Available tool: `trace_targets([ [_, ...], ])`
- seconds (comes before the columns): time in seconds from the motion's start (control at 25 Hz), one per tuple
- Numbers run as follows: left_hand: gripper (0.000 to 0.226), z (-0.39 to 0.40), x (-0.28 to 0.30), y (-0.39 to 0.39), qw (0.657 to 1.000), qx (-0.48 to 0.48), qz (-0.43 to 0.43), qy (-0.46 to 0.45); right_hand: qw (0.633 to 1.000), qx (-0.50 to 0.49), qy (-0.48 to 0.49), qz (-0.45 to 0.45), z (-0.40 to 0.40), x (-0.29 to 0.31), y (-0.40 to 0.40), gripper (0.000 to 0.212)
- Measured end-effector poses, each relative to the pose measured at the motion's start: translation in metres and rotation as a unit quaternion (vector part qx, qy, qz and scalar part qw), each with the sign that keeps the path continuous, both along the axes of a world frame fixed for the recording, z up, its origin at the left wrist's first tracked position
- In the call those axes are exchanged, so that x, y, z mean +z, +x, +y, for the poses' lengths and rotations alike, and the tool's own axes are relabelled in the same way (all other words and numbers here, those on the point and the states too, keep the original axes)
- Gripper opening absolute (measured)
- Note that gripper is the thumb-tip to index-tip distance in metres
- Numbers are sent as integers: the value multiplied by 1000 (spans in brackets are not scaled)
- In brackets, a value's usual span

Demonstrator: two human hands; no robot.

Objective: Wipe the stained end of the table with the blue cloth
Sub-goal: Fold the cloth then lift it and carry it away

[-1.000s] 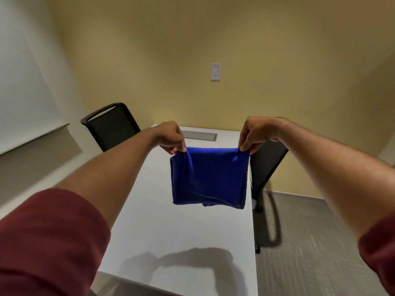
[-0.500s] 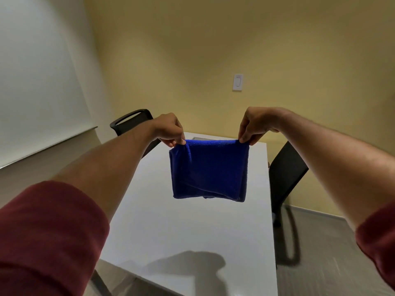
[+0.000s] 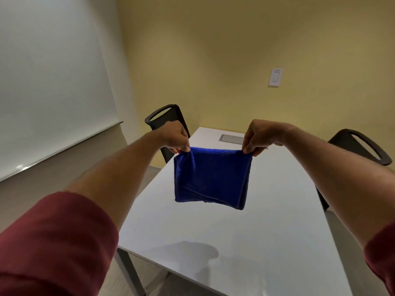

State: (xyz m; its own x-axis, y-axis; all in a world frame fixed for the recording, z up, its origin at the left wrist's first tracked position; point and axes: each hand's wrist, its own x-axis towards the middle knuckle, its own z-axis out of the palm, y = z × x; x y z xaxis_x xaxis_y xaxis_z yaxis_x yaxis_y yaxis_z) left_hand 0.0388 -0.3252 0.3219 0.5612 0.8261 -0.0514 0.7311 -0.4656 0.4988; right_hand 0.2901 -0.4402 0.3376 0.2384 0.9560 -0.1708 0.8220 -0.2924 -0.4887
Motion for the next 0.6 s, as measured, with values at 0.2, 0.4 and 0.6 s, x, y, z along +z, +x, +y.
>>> trace_targets([
  [0.2, 5, 58, -25, -42, 1000, -15, 3, -1, 1000, -12, -8, 11, 52, -24, -45, 9],
  [0.4, 9, 120, -62, -53, 1000, -24, 11, -5, 999, -14, -29, 5, 109, -53, -61, 9],
  [0.6, 18, 194, -109, -44, 999, -30, 35, -18, 999, -11, -43, 2, 183, -98, -50, 8],
])
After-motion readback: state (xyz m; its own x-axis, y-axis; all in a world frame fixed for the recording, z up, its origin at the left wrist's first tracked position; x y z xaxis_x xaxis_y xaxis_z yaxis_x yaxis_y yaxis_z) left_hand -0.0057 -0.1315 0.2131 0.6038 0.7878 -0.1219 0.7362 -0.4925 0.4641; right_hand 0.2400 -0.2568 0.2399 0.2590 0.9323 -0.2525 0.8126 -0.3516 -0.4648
